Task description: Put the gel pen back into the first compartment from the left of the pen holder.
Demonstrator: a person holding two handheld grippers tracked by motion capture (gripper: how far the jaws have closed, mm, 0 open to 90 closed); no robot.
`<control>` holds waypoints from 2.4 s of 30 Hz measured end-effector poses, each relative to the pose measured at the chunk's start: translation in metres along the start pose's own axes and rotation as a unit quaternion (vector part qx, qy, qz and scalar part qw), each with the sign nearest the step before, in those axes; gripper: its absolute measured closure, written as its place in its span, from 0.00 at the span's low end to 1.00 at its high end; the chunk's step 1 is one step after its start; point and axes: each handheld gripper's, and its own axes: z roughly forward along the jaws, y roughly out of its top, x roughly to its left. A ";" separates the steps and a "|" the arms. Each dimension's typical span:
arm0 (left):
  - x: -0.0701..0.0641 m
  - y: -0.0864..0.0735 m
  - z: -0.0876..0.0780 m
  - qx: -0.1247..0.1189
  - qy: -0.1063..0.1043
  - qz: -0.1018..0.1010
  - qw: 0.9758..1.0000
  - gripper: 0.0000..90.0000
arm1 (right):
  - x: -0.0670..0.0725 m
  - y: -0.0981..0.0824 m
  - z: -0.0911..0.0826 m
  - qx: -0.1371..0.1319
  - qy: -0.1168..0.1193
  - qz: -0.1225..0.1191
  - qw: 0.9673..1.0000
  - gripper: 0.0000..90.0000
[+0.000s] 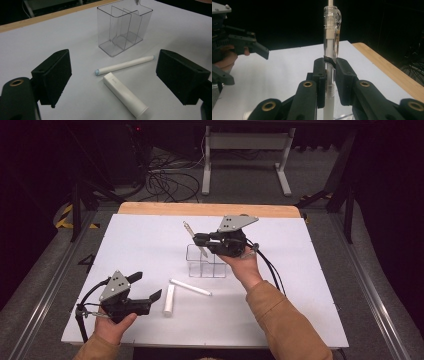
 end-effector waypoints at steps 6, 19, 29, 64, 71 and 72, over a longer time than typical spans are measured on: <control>0.000 0.000 0.000 -0.001 0.000 0.000 1.000 0.15 | 0.002 0.000 0.008 -0.018 0.003 0.000 1.000 0.88; 0.000 0.000 -0.001 -0.002 0.000 -0.003 1.000 0.15 | 0.005 -0.002 0.021 -0.019 -0.002 0.007 1.000 0.87; 0.000 -0.001 -0.001 -0.002 0.000 -0.004 1.000 0.15 | 0.005 -0.005 0.027 -0.010 -0.006 0.012 1.000 0.87; 0.003 -0.002 -0.002 -0.001 0.003 -0.002 1.000 0.15 | 0.009 -0.024 0.041 0.060 -0.026 0.007 0.998 0.79; 0.003 -0.002 -0.003 -0.002 0.003 -0.004 1.000 0.15 | 0.016 -0.018 0.030 0.062 -0.045 0.008 0.997 0.55; 0.003 -0.002 -0.003 -0.001 0.004 -0.004 1.000 0.15 | 0.017 -0.017 0.028 0.062 -0.045 0.012 0.997 0.51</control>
